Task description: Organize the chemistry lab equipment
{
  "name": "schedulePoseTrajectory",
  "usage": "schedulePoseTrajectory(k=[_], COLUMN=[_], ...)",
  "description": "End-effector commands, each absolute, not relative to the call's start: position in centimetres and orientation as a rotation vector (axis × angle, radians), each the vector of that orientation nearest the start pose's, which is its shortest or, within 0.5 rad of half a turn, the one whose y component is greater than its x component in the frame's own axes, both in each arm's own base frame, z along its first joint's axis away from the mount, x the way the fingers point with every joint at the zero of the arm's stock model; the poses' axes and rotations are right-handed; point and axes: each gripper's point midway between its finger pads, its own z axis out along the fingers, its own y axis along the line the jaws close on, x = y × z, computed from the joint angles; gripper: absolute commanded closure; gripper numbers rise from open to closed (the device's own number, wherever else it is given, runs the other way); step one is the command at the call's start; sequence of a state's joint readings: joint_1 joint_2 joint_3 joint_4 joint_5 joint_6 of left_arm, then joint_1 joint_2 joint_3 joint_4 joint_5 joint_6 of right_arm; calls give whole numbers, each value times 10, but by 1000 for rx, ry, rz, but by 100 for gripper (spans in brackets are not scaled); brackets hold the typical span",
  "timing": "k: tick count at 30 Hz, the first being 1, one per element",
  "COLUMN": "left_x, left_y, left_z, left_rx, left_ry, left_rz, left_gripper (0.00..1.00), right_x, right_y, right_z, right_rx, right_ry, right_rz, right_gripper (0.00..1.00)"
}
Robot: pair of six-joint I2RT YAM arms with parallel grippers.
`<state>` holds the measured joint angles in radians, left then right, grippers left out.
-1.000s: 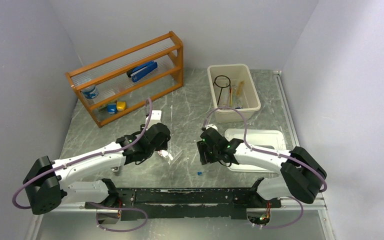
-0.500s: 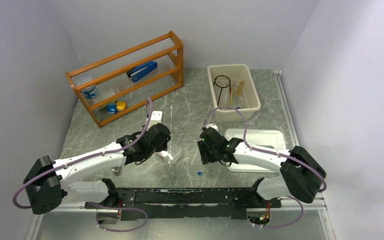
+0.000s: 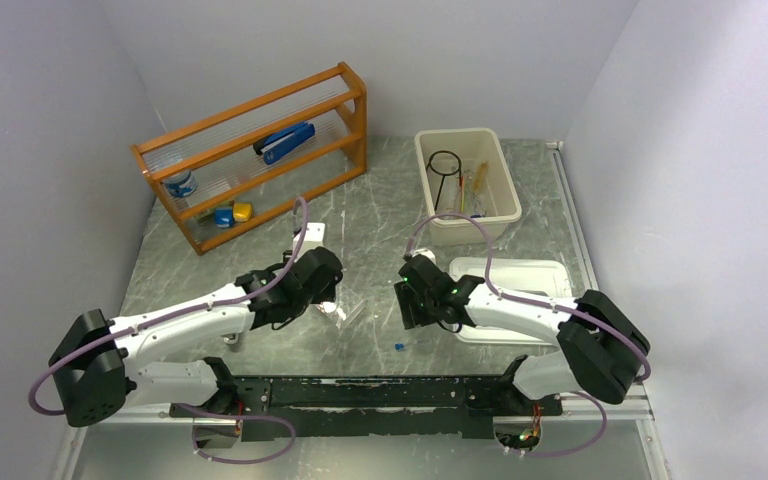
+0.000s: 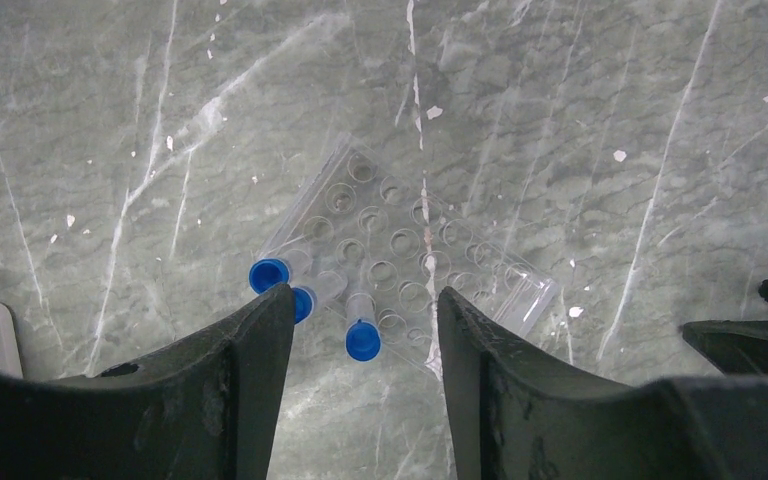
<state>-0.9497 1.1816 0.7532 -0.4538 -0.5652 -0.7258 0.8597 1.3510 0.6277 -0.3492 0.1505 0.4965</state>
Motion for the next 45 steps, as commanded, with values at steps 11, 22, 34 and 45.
schedulePoseTrajectory(k=[11,22,34,45], left_x=[226,227,231,220], left_y=[-202,-204,-221,-257], left_z=[105,117,183,194], left_rx=[8,6,103,251], left_ry=[2294,2279,2164,2134], left_rz=[-218,-239,-387,-603], left_gripper=[53,52,40,36], right_x=[191,192,172,129], right_y=[207,207,182,164], right_z=[22,25,43,36], right_rx=[-397,-391,-277,-165], right_ry=[2593,2591,2689,2826], right_rz=[258,253,160,72], right_gripper=[38,38,38,44])
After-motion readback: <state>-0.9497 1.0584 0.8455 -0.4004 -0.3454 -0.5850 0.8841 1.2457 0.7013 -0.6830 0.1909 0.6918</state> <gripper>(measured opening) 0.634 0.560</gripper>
